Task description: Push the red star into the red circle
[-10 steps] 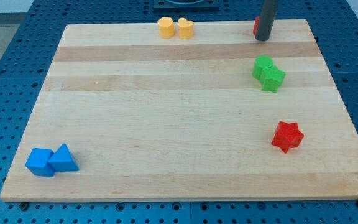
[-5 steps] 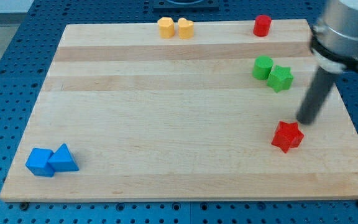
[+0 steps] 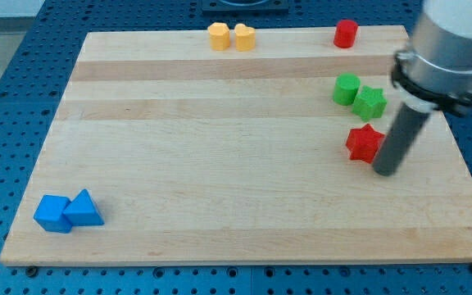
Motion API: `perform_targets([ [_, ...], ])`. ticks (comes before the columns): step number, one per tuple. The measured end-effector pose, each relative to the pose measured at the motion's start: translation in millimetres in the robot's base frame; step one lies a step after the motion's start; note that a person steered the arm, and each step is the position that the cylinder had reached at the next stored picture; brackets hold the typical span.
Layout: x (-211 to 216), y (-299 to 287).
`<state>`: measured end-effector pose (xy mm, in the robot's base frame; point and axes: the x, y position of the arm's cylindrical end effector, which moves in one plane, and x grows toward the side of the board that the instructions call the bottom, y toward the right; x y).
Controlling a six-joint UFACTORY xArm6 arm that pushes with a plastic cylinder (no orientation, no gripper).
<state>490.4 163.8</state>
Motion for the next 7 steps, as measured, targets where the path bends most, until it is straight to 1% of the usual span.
perform_targets([
  [1,-56,-65],
  [2,-96,-100],
  [3,-79,-111],
  [4,-20,-94],
  [5,-15,-51],
  [6,-54,-55],
  [7,-76,-47],
])
